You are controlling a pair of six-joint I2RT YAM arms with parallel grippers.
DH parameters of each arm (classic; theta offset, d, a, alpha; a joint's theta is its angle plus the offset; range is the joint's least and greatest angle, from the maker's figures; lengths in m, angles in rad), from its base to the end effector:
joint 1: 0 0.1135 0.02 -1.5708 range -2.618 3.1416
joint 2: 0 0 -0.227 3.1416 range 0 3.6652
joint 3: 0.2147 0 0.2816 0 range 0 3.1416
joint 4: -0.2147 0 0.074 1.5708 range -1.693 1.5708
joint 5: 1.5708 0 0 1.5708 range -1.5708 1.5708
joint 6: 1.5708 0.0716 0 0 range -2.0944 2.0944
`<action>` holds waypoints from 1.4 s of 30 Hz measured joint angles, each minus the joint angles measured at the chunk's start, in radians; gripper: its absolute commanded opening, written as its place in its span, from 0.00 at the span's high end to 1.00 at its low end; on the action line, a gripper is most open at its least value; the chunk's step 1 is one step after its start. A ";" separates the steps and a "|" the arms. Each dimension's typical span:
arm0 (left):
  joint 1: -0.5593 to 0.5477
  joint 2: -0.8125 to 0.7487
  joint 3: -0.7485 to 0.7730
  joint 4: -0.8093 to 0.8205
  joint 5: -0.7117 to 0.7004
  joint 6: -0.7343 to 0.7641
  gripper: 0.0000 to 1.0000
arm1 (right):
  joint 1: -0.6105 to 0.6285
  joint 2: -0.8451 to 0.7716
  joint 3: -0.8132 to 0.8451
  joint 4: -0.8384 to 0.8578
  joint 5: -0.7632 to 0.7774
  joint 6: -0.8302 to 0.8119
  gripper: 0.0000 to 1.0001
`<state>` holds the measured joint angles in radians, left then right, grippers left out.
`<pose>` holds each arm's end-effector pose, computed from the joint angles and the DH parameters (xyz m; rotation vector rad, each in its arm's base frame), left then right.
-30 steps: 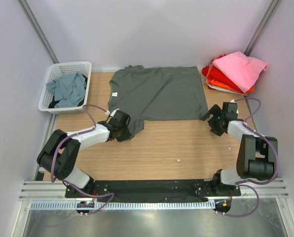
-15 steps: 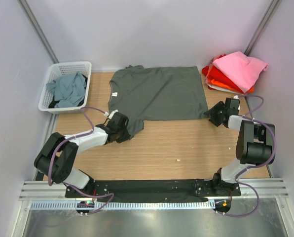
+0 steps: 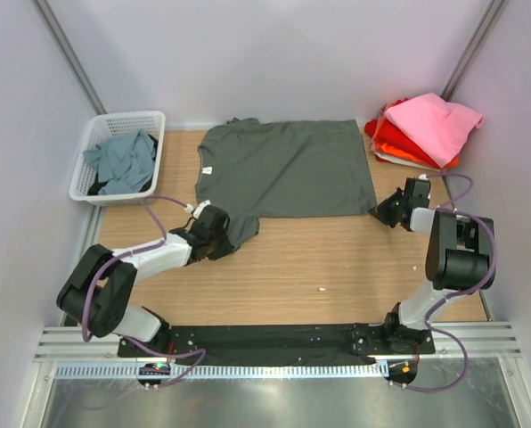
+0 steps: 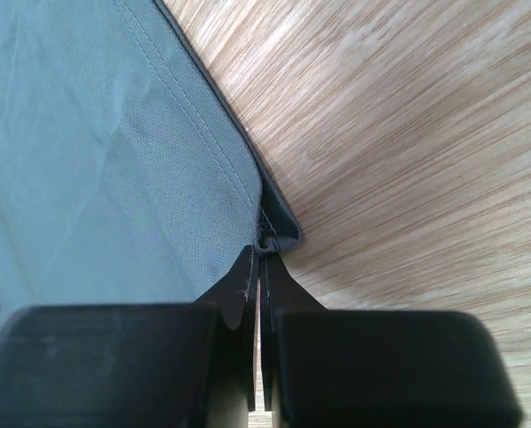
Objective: Fold and stack the t-shirts
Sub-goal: Flatten the tshirt out, then fold the tshirt
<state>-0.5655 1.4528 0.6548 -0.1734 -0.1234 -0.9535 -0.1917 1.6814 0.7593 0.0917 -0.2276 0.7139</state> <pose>0.2666 -0.1587 0.0641 -0.5480 2.5326 -0.4352 0.3526 -0.0520 0.0500 0.9680 2.2364 0.5127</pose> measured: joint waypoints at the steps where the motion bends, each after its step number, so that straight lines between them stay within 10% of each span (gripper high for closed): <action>1: 0.000 -0.010 -0.005 -0.004 -0.002 0.000 1.00 | 0.000 0.000 0.000 -0.001 -0.001 0.000 0.99; 24: -0.022 -0.659 0.061 -0.681 -0.041 -0.042 1.00 | 0.000 -0.827 -0.271 -0.515 -0.046 -0.036 0.99; 42: 0.085 0.044 0.701 -0.844 -0.012 0.257 1.00 | 0.000 -0.415 0.114 -0.607 -0.064 -0.084 0.99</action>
<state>-0.4801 1.4967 1.3556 -1.0176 -0.1352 -0.6964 -0.1917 1.2659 0.8730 -0.5156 -0.2916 0.6296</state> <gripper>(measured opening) 0.005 0.029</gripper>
